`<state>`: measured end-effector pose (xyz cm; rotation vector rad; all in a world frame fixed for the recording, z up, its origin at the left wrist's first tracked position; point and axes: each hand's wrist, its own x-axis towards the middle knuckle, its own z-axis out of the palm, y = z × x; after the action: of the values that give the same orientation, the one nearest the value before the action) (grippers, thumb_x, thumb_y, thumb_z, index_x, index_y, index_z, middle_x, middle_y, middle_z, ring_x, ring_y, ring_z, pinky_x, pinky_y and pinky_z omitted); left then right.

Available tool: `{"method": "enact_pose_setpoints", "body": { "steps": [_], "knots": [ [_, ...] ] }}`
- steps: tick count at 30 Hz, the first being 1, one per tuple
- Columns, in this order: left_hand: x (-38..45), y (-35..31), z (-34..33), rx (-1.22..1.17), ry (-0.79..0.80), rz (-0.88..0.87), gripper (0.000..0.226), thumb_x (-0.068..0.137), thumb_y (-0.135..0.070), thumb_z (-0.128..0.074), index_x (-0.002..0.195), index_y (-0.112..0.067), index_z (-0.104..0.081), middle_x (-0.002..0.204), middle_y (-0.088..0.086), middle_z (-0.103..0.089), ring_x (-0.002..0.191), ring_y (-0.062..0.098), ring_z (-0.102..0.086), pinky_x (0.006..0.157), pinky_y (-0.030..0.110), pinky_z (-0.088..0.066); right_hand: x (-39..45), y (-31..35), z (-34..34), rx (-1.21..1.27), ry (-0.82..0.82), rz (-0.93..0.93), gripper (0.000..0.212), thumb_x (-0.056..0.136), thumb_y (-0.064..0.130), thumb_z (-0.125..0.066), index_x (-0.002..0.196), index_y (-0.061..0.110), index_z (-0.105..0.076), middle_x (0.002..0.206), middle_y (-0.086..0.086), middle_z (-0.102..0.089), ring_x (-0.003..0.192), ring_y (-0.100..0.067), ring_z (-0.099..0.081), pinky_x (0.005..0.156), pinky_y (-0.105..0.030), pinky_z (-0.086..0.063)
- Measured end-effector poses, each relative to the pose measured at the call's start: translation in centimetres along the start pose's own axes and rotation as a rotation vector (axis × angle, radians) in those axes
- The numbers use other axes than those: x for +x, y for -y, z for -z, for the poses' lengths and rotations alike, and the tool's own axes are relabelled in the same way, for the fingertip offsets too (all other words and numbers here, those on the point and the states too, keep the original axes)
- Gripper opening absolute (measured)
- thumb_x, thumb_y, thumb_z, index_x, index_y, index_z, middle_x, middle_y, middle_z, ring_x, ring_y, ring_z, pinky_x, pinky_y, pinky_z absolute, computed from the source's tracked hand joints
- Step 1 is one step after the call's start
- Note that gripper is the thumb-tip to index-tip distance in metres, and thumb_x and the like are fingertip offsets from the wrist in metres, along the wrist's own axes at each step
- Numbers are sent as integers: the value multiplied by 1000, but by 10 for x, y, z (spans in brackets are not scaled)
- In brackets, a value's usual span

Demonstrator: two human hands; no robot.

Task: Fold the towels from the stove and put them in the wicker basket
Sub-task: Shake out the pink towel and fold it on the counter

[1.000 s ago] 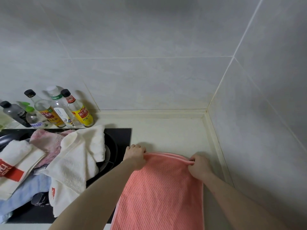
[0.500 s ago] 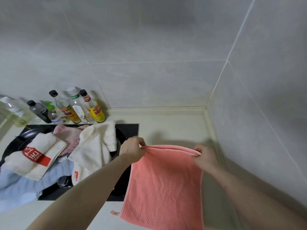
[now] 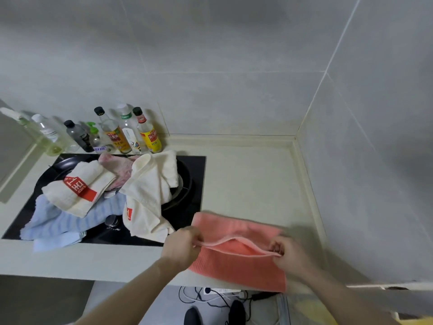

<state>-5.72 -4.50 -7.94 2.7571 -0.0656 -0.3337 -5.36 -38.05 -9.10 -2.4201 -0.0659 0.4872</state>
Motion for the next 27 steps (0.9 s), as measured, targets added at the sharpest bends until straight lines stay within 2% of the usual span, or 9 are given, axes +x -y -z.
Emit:
{"method": "enact_pose_setpoints", "body": {
  "steps": [3,6,10,14,17,20,23,25,27],
  "knots": [
    [-20,5,-13,2,44,31,16,78,-20,-58,91,-28,-66,96,-12,-66,83,17,-64,64,29,-44,-13,-4,-19,-35,59,19,31,65,3,-65,62,33,-58,68,6,-59,64,-7,-55,54,-21,-35],
    [-31,7,-22,39,99,70,20,79,-19,-56,95,-28,-65,100,-12,-64,90,19,-64,68,29,-45,-22,-5,-28,-66,163,-3,25,65,5,-60,63,30,-57,77,4,-61,70,-11,-58,61,-28,-44],
    [-39,6,-28,93,151,112,22,84,-20,-54,101,-27,-66,108,-10,-64,96,21,-65,72,29,-42,-35,-8,-33,-163,199,-4,13,70,16,-66,71,27,-60,85,10,-59,74,-3,-53,61,-16,-39],
    [-41,6,-31,151,244,133,22,86,-21,-53,103,-27,-65,114,-8,-62,99,24,-64,75,31,-43,-40,-18,-45,-267,197,-3,8,79,27,-70,85,25,-64,92,13,-57,81,-6,-52,61,-14,-38],
    [-41,-4,-33,198,277,89,28,86,-21,-55,112,-26,-64,121,-10,-57,102,23,-64,81,34,-49,-44,-22,-49,-311,219,-11,12,77,33,-63,89,30,-61,96,14,-54,91,-10,-53,71,-18,-44],
    [-42,-25,-41,155,253,-53,36,87,-23,-57,122,-28,-62,130,-11,-54,118,18,-56,97,35,-50,-48,-23,-52,-275,168,-47,21,75,46,-61,86,28,-61,95,17,-53,91,-8,-53,76,-23,-46],
    [-45,-43,-57,158,351,-149,51,93,-30,-57,143,-32,-49,153,-6,-38,139,20,-36,122,49,-29,-49,-22,-59,-199,86,-80,22,77,49,-60,82,27,-60,91,17,-52,84,-6,-52,72,-22,-45],
    [-45,-49,-66,194,430,-147,63,95,-32,-59,154,-32,-35,163,-3,-25,147,25,-27,125,51,-20,-50,-22,-63,-179,76,-86,15,80,43,-60,81,28,-59,92,16,-53,87,-7,-53,76,-25,-47],
    [-45,-52,-72,216,431,-129,66,95,-29,-59,156,-30,-33,166,-1,-21,149,27,-26,124,50,-21,-49,-25,-66,-165,48,-91,9,83,38,-61,85,29,-59,96,15,-53,90,-10,-54,81,-27,-48]
  ]
}}
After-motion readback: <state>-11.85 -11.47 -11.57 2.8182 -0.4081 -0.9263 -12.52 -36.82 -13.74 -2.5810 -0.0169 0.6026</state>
